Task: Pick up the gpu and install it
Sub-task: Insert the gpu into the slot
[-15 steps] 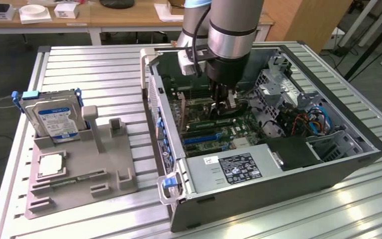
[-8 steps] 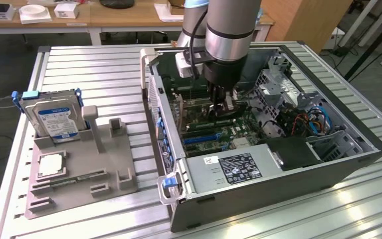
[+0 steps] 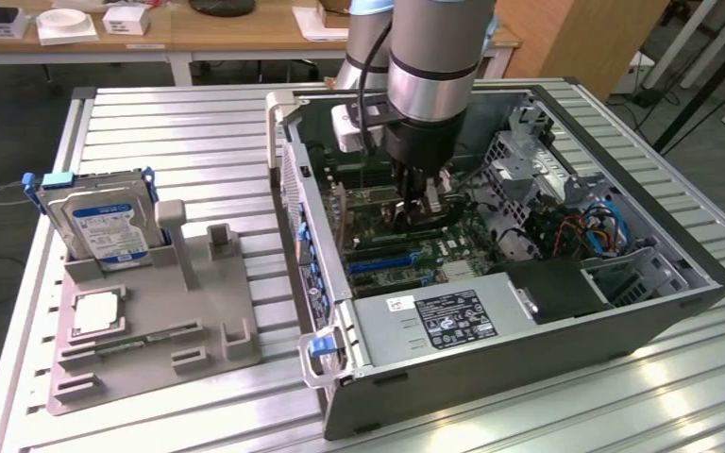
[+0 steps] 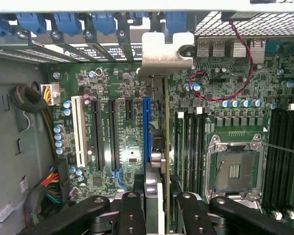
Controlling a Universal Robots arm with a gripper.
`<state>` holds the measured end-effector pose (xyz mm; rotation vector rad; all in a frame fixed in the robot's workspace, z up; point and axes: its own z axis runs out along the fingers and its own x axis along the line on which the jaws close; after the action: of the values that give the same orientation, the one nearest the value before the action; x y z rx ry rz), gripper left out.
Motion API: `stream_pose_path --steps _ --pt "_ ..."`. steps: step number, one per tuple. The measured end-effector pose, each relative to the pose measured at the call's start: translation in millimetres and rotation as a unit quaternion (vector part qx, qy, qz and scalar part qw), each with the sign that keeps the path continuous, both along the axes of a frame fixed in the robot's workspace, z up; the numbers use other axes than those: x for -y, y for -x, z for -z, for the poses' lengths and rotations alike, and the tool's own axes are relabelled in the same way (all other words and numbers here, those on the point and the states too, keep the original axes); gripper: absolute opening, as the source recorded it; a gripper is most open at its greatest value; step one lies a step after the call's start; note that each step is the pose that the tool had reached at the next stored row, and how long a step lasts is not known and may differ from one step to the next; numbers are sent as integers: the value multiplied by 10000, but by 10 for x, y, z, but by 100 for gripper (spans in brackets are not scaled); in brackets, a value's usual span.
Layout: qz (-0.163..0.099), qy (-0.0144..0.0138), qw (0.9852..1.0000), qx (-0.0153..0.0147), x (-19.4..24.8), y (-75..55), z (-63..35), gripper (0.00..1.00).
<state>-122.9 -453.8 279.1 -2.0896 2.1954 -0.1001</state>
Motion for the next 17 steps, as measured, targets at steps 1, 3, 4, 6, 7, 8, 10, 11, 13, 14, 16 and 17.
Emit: stream_pose_path --steps 1,3,4,6,7,8,10,11,13,14,16,17 --pt "-1 1 10000 0 1 4 6 29" --pt "-1 1 10000 2 4 15 17 29" --pt "-1 1 10000 3 5 21 22 29" --pt "-1 -1 10000 4 6 34 30 29" --pt "-1 -1 10000 4 7 40 34 29" --pt "-1 0 10000 4 8 45 38 29" --pt "-2 1 10000 3 12 49 45 29" --pt "-2 1 10000 3 16 51 48 29" --pt "0 0 10000 3 27 55 57 29" --pt "1 0 10000 3 35 56 62 29" --pt "7 0 10000 3 46 57 70 29" --pt "11 0 10000 3 49 57 74 29"
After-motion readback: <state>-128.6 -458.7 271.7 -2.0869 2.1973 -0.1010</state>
